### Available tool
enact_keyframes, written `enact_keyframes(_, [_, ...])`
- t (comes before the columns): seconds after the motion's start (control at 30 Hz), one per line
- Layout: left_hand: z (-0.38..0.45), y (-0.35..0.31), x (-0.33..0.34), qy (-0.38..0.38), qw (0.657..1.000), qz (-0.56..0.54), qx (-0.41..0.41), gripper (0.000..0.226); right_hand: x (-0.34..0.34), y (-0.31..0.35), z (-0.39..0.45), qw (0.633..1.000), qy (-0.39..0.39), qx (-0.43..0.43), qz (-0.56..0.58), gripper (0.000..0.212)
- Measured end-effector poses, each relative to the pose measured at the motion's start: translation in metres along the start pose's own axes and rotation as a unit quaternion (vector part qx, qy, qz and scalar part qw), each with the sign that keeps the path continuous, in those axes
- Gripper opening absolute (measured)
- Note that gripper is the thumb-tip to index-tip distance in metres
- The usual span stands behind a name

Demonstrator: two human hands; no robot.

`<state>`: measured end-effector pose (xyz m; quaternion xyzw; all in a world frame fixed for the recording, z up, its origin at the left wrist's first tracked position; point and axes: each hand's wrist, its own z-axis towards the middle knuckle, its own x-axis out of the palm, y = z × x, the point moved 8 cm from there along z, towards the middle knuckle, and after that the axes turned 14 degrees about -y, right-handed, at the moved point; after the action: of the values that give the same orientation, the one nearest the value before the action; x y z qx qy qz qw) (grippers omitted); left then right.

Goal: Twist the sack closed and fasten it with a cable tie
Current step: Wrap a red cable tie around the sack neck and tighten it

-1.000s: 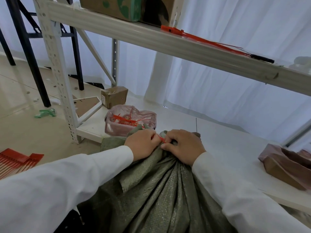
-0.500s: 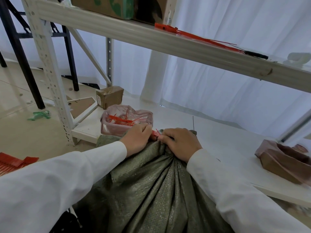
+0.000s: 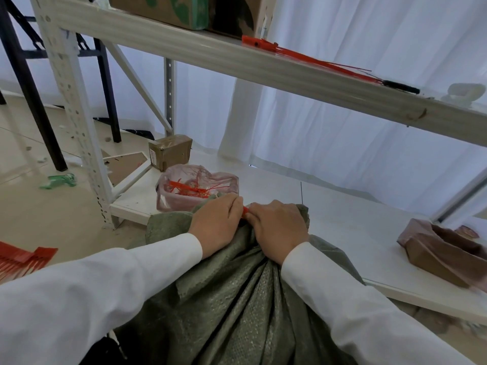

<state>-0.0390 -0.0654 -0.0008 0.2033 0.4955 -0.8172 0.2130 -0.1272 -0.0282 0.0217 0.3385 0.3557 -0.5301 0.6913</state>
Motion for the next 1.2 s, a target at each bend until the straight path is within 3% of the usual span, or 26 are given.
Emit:
enact_keyframes(0.1, [0.004,0.006,-0.003,-0.009,0.999,-0.003,-0.037,0.037,0.003,0.008,-0.003,0.999,-0.001,-0.035,-0.017,0.027])
enact_keyframes(0.2, [0.001,0.005,0.000,-0.001,0.999,-0.018,-0.035,0.036,0.003,-0.006,-0.001,0.999,0.029,0.009,0.015,0.029])
enact_keyframes(0.3, [0.000,0.000,0.000,0.003,1.000,-0.026,-0.007,0.035,0.000,-0.017,-0.001,0.997,0.050,0.046,0.048,0.028])
enact_keyframes(0.53, [0.008,-0.001,-0.007,0.019,0.994,0.011,0.110,0.038,0.005,-0.018,-0.004,0.996,0.076,0.032,0.029,0.029])
enact_keyframes(0.87, [0.007,0.002,-0.008,0.001,0.992,-0.004,0.122,0.034,0.010,-0.008,-0.002,0.996,0.090,-0.003,0.000,0.029])
enact_keyframes(1.07, [0.006,-0.003,-0.008,0.014,0.976,0.053,0.211,0.033,0.009,-0.007,-0.003,0.996,0.088,-0.017,-0.004,0.029])
enact_keyframes(1.2, [0.007,-0.007,-0.012,-0.018,0.969,0.073,0.235,0.046,0.009,-0.007,-0.002,0.996,0.092,-0.020,-0.004,0.030])
